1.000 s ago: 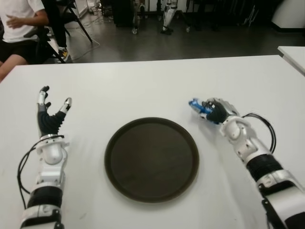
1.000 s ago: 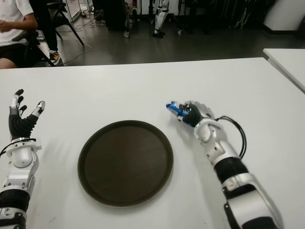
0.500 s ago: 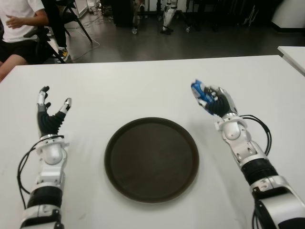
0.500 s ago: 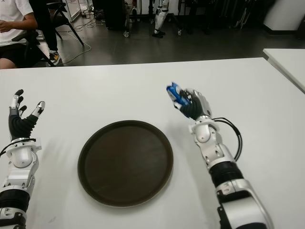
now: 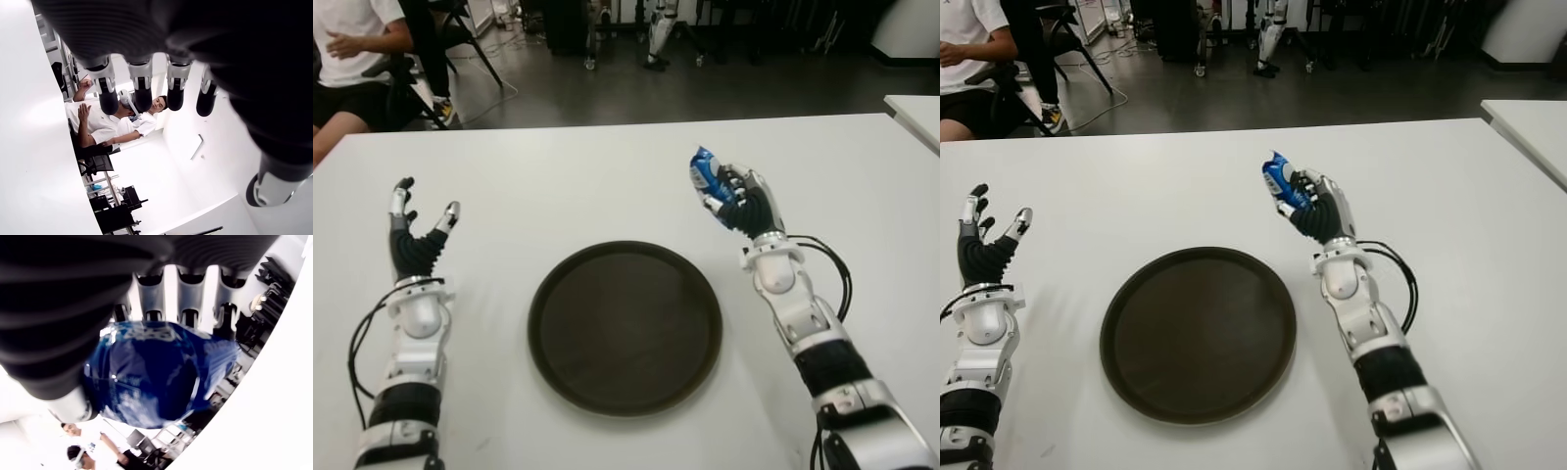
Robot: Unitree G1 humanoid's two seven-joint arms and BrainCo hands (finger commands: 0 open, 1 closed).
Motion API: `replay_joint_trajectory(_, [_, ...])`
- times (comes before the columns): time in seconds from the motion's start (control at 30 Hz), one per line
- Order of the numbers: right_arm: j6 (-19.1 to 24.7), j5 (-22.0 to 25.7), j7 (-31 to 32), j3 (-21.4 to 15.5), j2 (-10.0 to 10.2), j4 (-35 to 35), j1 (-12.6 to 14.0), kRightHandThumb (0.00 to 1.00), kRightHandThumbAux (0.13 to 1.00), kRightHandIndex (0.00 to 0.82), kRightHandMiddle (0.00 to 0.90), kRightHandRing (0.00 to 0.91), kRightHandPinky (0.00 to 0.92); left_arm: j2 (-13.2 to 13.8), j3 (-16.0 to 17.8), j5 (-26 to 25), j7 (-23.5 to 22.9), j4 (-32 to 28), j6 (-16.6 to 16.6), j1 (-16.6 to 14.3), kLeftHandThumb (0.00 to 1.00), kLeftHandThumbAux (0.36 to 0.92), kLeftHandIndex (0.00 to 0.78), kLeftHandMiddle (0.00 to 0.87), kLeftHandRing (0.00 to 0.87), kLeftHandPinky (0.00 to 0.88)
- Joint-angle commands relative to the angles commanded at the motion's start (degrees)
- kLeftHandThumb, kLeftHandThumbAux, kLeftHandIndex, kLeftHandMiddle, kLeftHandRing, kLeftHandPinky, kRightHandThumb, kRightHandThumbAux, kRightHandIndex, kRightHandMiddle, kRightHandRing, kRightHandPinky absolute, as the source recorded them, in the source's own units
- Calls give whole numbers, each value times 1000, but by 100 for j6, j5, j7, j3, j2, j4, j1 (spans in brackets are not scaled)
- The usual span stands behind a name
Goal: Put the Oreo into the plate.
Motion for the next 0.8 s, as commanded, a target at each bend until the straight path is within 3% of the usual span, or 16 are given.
replay_joint_trajectory(0.43, [-66,-95,306,494,391,-524,302,709,715,442,821,830,829,-8,-7,7,9,-2,7,-7,0,595,16,0,0,0])
replay_joint_trajectory(0.8, [67,-84,1107,895,395,-1106,415,708,715,441,825,827,815,-29,-23,24,35,22,-7,-10,0,595,16,0,0,0])
